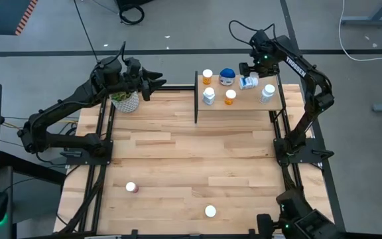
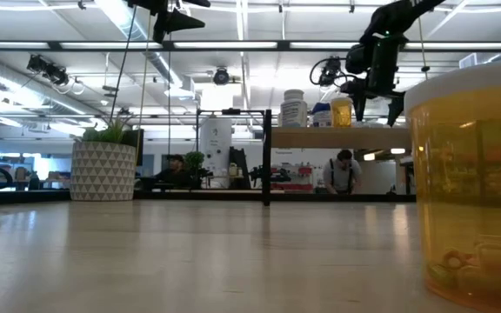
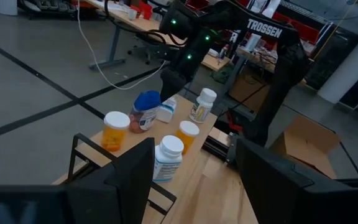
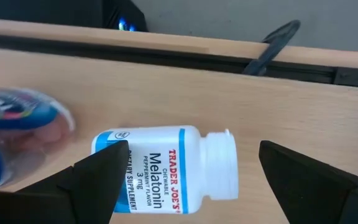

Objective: Pick and place medicine bottles onto shelf by color
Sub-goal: Adjust the white blue pill bottle on the shelf, then put the pink pill bottle on the shelf

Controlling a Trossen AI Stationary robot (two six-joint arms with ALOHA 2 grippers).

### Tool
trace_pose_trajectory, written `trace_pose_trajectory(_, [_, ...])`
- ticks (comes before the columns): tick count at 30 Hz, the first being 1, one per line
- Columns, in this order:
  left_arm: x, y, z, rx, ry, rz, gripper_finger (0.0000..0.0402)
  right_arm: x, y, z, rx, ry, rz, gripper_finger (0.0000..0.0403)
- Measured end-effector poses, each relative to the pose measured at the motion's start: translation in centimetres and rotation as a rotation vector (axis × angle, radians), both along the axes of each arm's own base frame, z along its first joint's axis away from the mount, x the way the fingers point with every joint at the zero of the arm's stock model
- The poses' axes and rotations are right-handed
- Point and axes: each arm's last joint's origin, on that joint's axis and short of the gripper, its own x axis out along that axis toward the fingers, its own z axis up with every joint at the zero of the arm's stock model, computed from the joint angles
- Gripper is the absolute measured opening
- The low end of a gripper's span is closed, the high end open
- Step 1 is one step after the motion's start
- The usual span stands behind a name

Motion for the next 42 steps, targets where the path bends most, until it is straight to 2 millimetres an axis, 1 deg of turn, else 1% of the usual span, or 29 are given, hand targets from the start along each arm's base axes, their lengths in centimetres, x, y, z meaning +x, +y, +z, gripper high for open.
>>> trace_pose_trajectory(4, [0.0, 0.0, 0.0, 0.0, 0.0, 0.0, 0.0231, 0.4, 0.2, 0.0, -0.015, 0.025, 0.013, 0.0369])
trace_pose_trajectory(7, [0.0, 0.0, 0.0, 0.0, 0.0, 0.0, 0.0231, 0.2, 0.1, 0.4, -0.018, 0.022, -0.02, 0.0369])
trace_pose_trajectory(9, [0.0, 0.0, 0.0, 0.0, 0.0, 0.0, 0.0231, 0.2, 0.0, 1.1, -0.037, 0.003, -0.049, 0.0369])
trace_pose_trajectory(13, [0.0, 0.0, 0.0, 0.0, 0.0, 0.0, 0.0231, -0.2, -0.1, 3.2, -0.075, -0.039, -0.126, 0.0369])
trace_pose_trajectory(17, [0.0, 0.0, 0.0, 0.0, 0.0, 0.0, 0.0231, -0.3, 0.4, 4.8, -0.06, -0.07, -0.205, 0.0369])
trace_pose_trajectory(21, [0.0, 0.0, 0.0, 0.01, 0.004, 0.0, 0.0231, -0.1, 1.1, 4.8, 0.041, -0.108, -0.298, 0.0369])
trace_pose_trajectory(26, [0.0, 0.0, 0.0, 0.044, 0.017, -0.001, 0.0231, 0.3, 1.3, 4.8, 0.069, -0.148, -0.417, 0.0369])
trace_pose_trajectory(29, [0.0, 0.0, 0.0, 0.049, 0.019, -0.002, 0.0231, 0.6, 1.5, 4.8, 0.084, -0.156, -0.457, 0.0369])
trace_pose_trajectory(31, [0.0, 0.0, 0.0, 0.051, 0.02, -0.002, 0.0231, 0.9, 1.5, 4.8, 0.07, -0.157, -0.426, 0.0369])
trace_pose_trajectory(33, [0.0, 0.0, 0.0, 0.057, 0.022, -0.008, 0.0231, 1.1, 1.6, 4.9, 0.043, -0.135, -0.354, 0.0369])
trace_pose_trajectory(39, [0.0, -0.1, -0.4, 0.033, 0.056, -0.026, 0.0231, 1.9, 2.1, 4.9, -0.026, -0.069, -0.051, 0.0369])
trace_pose_trajectory(42, [-0.1, -0.1, -0.7, 0.013, 0.084, -0.027, 0.0231, 2.2, 2.4, 4.9, -0.052, -0.048, 0.07, 0.0369])
